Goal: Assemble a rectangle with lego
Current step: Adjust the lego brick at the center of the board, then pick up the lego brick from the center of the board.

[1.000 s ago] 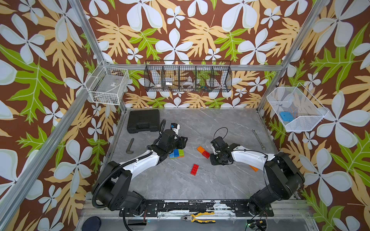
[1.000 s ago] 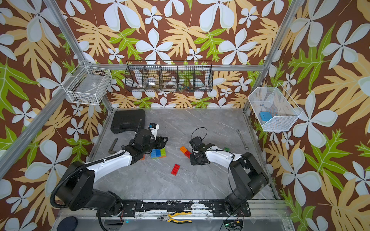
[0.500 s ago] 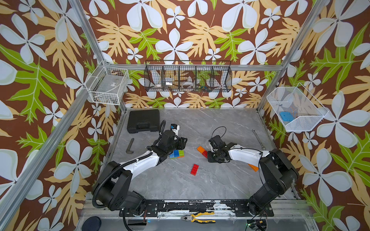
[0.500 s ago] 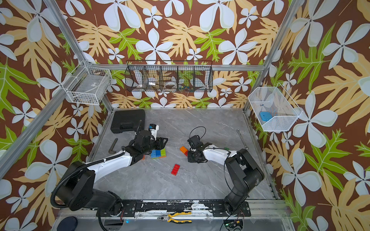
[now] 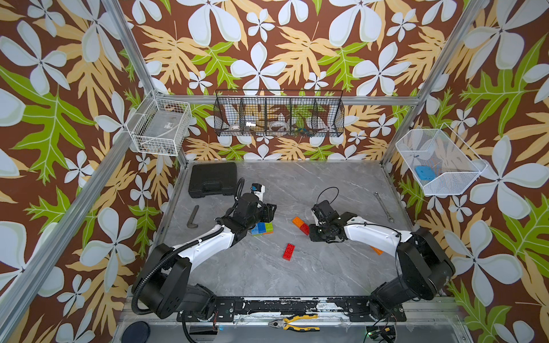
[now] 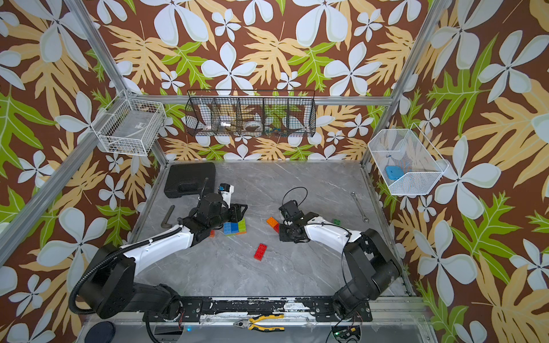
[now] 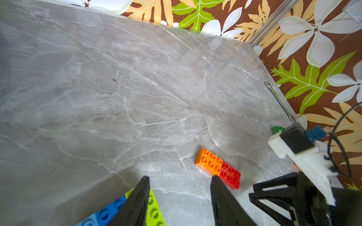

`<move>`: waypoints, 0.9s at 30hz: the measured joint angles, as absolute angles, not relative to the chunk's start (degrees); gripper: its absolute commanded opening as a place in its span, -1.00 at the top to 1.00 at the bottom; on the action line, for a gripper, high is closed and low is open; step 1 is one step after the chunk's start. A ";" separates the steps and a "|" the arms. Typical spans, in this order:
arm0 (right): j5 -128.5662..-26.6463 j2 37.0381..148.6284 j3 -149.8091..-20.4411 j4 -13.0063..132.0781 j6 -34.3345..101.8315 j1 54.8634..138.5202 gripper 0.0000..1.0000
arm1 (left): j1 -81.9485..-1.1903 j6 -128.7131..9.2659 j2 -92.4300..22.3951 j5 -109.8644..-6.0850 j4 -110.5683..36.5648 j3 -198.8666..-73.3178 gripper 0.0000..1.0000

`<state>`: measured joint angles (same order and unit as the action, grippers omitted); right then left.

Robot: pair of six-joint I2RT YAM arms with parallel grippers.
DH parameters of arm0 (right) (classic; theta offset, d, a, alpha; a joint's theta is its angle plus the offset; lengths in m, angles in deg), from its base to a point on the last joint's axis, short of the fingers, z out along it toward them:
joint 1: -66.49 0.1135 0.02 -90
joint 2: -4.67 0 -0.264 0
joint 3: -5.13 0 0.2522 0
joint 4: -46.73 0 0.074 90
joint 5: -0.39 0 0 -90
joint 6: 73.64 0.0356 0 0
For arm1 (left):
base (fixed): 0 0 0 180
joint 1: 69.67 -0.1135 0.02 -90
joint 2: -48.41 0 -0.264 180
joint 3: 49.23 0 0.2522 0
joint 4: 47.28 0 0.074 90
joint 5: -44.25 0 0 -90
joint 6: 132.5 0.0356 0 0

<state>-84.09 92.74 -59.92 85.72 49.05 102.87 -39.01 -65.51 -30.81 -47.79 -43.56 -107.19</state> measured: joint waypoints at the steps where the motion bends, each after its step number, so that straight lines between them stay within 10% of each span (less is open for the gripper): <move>1: -84.06 91.95 -60.05 86.57 49.12 105.06 0.05 | -39.01 -65.49 -29.85 -46.78 -42.84 -107.15 -0.23; 8: -84.57 93.13 -65.58 89.35 55.89 116.33 -0.35 | -40.39 -65.29 -22.00 -38.89 -40.37 -104.92 -0.66; 12: -86.16 94.03 -66.37 89.79 59.96 117.80 -0.27 | -45.57 -69.68 -20.49 -43.77 -38.14 -103.72 -0.19; 27: -94.45 82.21 -55.14 87.40 60.59 101.78 -0.07 | -13.00 -81.18 -37.56 -42.22 -17.42 -113.18 -0.08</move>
